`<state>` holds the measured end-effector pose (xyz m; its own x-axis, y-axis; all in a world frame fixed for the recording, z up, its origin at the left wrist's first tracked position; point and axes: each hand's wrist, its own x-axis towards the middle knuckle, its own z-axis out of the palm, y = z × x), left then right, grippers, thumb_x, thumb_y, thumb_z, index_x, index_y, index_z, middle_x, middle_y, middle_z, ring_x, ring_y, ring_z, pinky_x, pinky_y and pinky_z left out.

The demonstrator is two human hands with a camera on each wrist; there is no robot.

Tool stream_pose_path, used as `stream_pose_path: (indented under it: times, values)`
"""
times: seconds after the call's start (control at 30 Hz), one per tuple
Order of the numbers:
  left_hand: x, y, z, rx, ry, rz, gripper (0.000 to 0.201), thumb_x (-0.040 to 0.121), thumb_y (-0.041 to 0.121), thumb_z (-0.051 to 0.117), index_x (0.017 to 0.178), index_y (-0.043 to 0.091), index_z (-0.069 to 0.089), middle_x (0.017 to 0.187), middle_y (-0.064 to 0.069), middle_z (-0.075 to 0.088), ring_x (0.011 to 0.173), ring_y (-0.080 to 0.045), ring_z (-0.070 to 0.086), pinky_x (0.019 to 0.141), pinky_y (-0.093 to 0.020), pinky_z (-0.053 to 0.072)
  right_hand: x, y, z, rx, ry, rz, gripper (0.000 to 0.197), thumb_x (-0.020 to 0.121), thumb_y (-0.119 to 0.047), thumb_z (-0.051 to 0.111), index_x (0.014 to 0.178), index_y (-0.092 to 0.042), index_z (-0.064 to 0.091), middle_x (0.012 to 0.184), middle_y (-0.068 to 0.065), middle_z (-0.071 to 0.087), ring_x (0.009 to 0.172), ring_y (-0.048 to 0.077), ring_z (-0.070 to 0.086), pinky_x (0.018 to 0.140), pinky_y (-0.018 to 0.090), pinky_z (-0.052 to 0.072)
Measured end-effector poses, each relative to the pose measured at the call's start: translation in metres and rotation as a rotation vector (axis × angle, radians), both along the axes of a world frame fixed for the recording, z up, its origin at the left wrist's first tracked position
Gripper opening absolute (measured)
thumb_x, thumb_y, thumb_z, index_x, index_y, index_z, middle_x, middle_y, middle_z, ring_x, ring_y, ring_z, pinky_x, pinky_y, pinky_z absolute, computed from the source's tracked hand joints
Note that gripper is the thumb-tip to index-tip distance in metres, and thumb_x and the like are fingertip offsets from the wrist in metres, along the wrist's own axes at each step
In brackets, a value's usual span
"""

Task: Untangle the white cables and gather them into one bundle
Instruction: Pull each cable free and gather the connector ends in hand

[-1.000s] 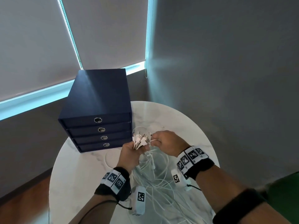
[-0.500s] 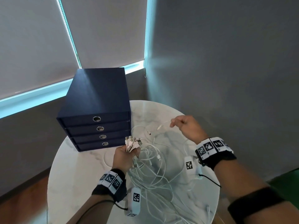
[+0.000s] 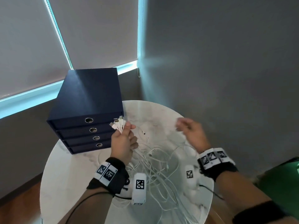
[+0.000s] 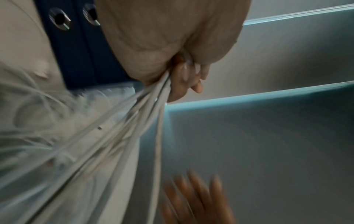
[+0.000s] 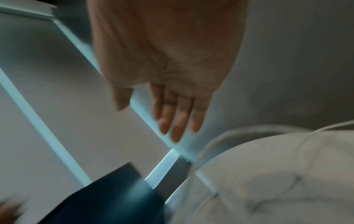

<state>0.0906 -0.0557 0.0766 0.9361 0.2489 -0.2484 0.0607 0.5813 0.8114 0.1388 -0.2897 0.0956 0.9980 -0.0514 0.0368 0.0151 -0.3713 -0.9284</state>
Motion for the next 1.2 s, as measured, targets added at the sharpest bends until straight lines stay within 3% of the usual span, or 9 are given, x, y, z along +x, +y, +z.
stream_pose_path:
  times: [0.1, 0.2, 0.27, 0.4, 0.6, 0.87, 0.97, 1.07, 1.2]
  values:
    - [0.005, -0.021, 0.022, -0.056, -0.067, -0.008, 0.032, 0.104, 0.033, 0.048, 0.083, 0.011, 0.057, 0.052, 0.006, 0.028, 0.041, -0.007, 0.021, 0.039, -0.019, 0.019, -0.041, 0.065, 0.004, 0.159, 0.124, 0.536, 0.025, 0.086, -0.008, 0.071, 0.110, -0.006, 0.063, 0.089, 0.015, 0.070, 0.082, 0.012, 0.067, 0.079, 0.028, 0.055]
    - [0.010, -0.015, 0.035, -0.119, -0.134, 0.038, 0.033, 0.104, 0.033, 0.048, 0.081, 0.012, 0.056, 0.053, 0.006, 0.028, 0.041, -0.006, 0.021, 0.038, -0.020, 0.018, -0.059, 0.087, -0.005, 0.049, 0.241, 0.647, 0.017, 0.091, -0.021, 0.067, 0.081, -0.009, 0.060, 0.064, 0.014, 0.061, 0.057, 0.021, 0.058, 0.057, 0.034, 0.050]
    - [0.013, 0.003, 0.036, -0.159, -0.152, 0.104, 0.033, 0.105, 0.034, 0.047, 0.081, 0.013, 0.056, 0.054, 0.006, 0.028, 0.041, -0.006, 0.021, 0.037, -0.020, 0.021, -0.059, 0.075, -0.015, -0.028, 0.319, 0.608, 0.030, 0.093, -0.030, 0.063, 0.071, -0.012, 0.054, 0.051, 0.002, 0.048, 0.042, 0.013, 0.046, 0.043, 0.024, 0.040]
    - [0.014, 0.046, 0.033, -0.263, -0.142, 0.241, 0.037, 0.106, 0.036, 0.043, 0.076, 0.016, 0.053, 0.050, 0.008, 0.026, 0.039, -0.006, 0.019, 0.034, -0.019, 0.020, -0.045, 0.022, -0.047, -0.427, 0.293, 0.523, 0.039, 0.092, -0.044, 0.061, 0.065, -0.017, 0.055, 0.045, -0.008, 0.045, 0.039, 0.002, 0.042, 0.048, 0.023, 0.038]
    - [0.009, 0.080, 0.017, -0.358, -0.101, 0.326, 0.040, 0.107, 0.036, 0.038, 0.073, 0.018, 0.049, 0.050, 0.008, 0.024, 0.038, -0.006, 0.017, 0.035, -0.019, 0.017, -0.025, -0.083, -0.099, -0.754, 0.401, 0.225, 0.035, 0.093, -0.040, 0.059, 0.060, -0.027, 0.056, 0.071, -0.004, 0.058, 0.083, 0.023, 0.064, 0.069, 0.027, 0.038]
    - [0.006, 0.072, -0.002, -0.324, -0.053, 0.311, 0.037, 0.106, 0.036, 0.041, 0.075, 0.017, 0.051, 0.048, 0.008, 0.026, 0.037, -0.006, 0.019, 0.033, -0.020, 0.019, -0.012, -0.142, -0.071, -0.866, 0.476, -0.069, 0.027, 0.086, -0.040, 0.056, 0.064, -0.025, 0.061, 0.090, 0.011, 0.072, 0.079, 0.029, 0.064, 0.069, 0.030, 0.045]
    - [0.006, 0.071, -0.012, -0.242, -0.002, 0.231, 0.036, 0.105, 0.035, 0.044, 0.076, 0.016, 0.053, 0.048, 0.008, 0.029, 0.036, -0.006, 0.021, 0.033, -0.018, 0.019, -0.004, -0.152, -0.046, -0.831, 0.329, -0.321, 0.023, 0.092, -0.030, 0.059, 0.079, -0.012, 0.065, 0.088, 0.021, 0.070, 0.085, 0.038, 0.066, 0.072, 0.037, 0.049]
    - [0.002, 0.074, -0.024, -0.121, 0.116, 0.047, 0.036, 0.105, 0.035, 0.045, 0.077, 0.014, 0.052, 0.049, 0.007, 0.028, 0.035, -0.005, 0.020, 0.031, -0.017, 0.017, 0.003, -0.163, -0.033, -0.688, 0.163, -0.550, 0.041, 0.093, -0.047, 0.056, 0.079, -0.009, 0.060, 0.087, 0.026, 0.068, 0.087, 0.043, 0.064, 0.072, 0.039, 0.046]
    - [-0.006, 0.067, -0.037, 0.001, 0.246, -0.095, 0.036, 0.104, 0.033, 0.047, 0.073, 0.015, 0.047, 0.050, 0.006, 0.027, 0.035, -0.005, 0.020, 0.032, -0.014, 0.014, 0.003, -0.163, -0.051, -0.737, 0.326, -0.439, 0.036, 0.097, -0.039, 0.050, 0.104, -0.011, 0.071, 0.097, 0.026, 0.069, 0.092, 0.044, 0.065, 0.074, 0.040, 0.048]
